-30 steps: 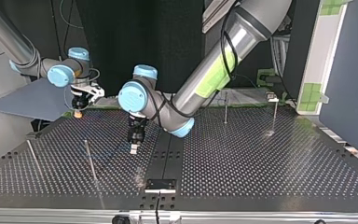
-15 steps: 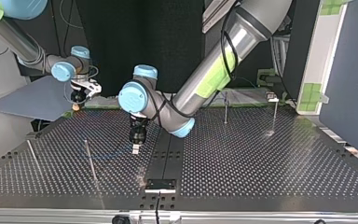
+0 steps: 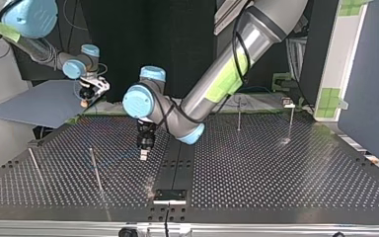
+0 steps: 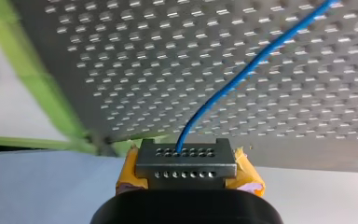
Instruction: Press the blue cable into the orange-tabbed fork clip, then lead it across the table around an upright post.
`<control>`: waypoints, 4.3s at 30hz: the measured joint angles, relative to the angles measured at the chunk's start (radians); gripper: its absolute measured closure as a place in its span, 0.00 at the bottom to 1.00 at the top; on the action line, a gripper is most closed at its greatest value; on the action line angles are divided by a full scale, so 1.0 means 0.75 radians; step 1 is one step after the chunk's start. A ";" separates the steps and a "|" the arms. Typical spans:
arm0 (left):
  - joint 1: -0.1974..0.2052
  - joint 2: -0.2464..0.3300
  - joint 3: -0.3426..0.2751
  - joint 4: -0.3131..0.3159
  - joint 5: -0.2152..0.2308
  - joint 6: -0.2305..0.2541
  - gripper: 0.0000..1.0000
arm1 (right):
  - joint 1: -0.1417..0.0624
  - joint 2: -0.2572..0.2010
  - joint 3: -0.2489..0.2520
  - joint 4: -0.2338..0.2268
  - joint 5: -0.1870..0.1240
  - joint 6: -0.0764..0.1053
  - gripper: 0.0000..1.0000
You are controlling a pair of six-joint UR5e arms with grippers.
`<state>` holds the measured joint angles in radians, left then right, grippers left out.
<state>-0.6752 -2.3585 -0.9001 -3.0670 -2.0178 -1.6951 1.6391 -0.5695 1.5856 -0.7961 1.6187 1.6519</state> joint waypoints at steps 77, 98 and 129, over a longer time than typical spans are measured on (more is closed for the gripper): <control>0.015 0.226 0.090 -0.675 0.516 -0.603 0.00 | -0.018 0.145 -0.002 0.016 -0.033 -0.067 1.00; -0.022 0.272 0.086 -0.506 0.502 -0.360 0.00 | -0.017 0.145 -0.014 0.019 -0.051 -0.070 1.00; -0.055 0.271 0.070 -0.411 0.471 -0.100 0.00 | -0.013 0.145 -0.017 0.020 -0.057 -0.071 1.00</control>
<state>-0.7163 -2.1552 -0.8479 -3.3751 -1.6647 -1.7702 1.6291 -0.4611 1.5733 -0.7810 1.5756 1.5987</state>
